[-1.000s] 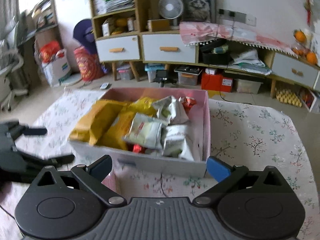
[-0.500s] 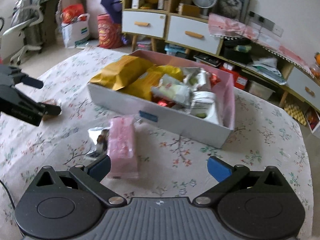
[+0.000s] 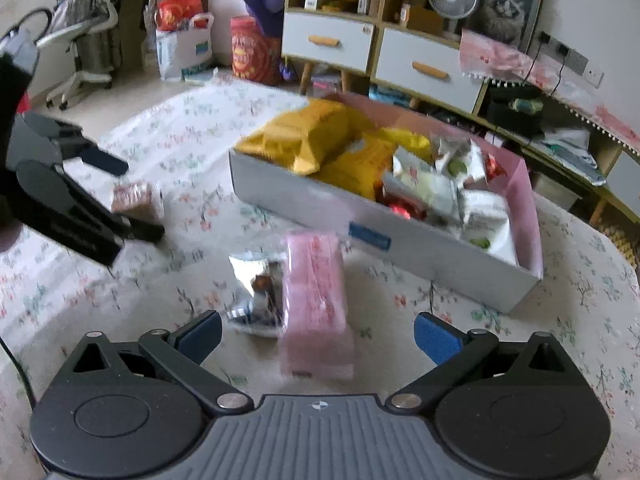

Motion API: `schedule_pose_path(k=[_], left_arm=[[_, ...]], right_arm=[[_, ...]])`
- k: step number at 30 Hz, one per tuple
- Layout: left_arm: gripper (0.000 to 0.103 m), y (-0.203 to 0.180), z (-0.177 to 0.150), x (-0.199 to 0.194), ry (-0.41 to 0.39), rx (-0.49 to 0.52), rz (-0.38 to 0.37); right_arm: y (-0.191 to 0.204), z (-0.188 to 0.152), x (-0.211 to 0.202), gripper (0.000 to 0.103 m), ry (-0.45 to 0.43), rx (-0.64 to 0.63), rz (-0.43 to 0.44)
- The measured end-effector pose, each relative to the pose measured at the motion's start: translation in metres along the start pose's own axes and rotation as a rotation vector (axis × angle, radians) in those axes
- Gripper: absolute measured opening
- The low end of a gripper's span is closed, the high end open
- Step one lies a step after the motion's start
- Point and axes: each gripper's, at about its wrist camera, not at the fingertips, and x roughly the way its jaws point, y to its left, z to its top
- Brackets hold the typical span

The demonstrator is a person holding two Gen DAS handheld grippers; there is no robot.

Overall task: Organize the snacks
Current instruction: 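Withdraw both grippers from the box toward the remaining snacks, then grasp the brown wafer with the left gripper while the right gripper grasps the silver wrapper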

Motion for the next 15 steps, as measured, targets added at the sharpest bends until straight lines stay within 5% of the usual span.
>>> schedule_pose_path(k=[8, 15], left_arm=[[0.043, -0.003, -0.001, -0.005, 0.001, 0.017, -0.064], [0.038, -0.007, -0.004, -0.01, 0.008, 0.034, -0.1]], right_arm=[[0.015, 0.01, -0.006, 0.039, -0.069, -0.019, 0.105], [0.03, 0.012, 0.004, 0.021, -0.014, -0.052, 0.16]])
